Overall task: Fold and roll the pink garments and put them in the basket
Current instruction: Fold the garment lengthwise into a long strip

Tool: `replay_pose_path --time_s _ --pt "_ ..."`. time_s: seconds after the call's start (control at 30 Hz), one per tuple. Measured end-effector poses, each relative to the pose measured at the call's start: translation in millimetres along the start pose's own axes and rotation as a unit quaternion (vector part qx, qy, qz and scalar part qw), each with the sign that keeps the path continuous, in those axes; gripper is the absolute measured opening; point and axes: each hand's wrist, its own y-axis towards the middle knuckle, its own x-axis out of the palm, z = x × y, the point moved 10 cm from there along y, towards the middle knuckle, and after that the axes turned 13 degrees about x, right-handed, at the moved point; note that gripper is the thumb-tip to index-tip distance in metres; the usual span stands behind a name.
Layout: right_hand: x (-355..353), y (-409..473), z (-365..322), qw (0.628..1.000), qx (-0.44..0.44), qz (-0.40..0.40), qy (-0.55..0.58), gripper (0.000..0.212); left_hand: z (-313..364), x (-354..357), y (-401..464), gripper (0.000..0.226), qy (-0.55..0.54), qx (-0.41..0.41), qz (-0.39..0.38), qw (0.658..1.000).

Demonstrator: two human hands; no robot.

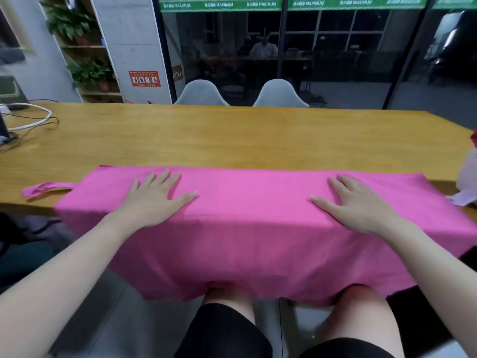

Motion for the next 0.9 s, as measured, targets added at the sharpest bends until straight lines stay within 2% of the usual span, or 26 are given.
replay_pose_path --time_s 0.13,0.27,0.4,0.47,0.5,0.6,0.67,0.73,0.77,0.83,0.9 --pt "5 -6 1 1.000 0.006 -0.017 0.010 0.134 0 4 -2 0.123 0.008 0.006 -0.029 1.000" --pt "1 28 -14 1.000 0.003 -0.025 -0.009 0.134 -10 -2 32 0.128 -0.002 0.003 -0.042 0.999" --pt "-3 64 -28 1.000 0.000 -0.014 -0.016 0.139 -15 -6 62 0.124 -0.008 0.009 -0.037 0.999" --pt "-10 68 -33 1.000 -0.008 0.005 -0.007 0.132 -14 -13 66 0.118 -0.012 0.008 -0.022 1.000" --pt "-16 65 -35 0.999 -0.015 0.028 -0.001 0.121 -13 -20 64 0.116 -0.002 0.007 0.004 1.000" --pt "-37 42 -45 0.991 -0.044 0.118 -0.046 0.092 5 -44 51 0.118 0.093 0.043 0.100 0.990" --pt "-34 22 -46 0.993 -0.048 0.091 -0.060 0.092 16 -44 34 0.116 0.068 0.049 0.110 0.990" --pt "-17 4 -36 0.999 -0.024 0.013 -0.046 0.107 15 -25 15 0.110 -0.003 0.015 0.042 0.999" --pt "-10 -3 -30 0.999 -0.014 -0.011 -0.041 0.117 13 -15 6 0.109 -0.002 0.003 0.006 1.000" --pt "-3 -12 -24 0.999 -0.005 -0.018 -0.034 0.131 8 -2 -6 0.115 0.016 -0.009 -0.035 0.999" --pt "0 -10 -19 1.000 0.000 -0.019 -0.023 0.132 3 3 -6 0.121 0.016 -0.012 -0.036 0.999"
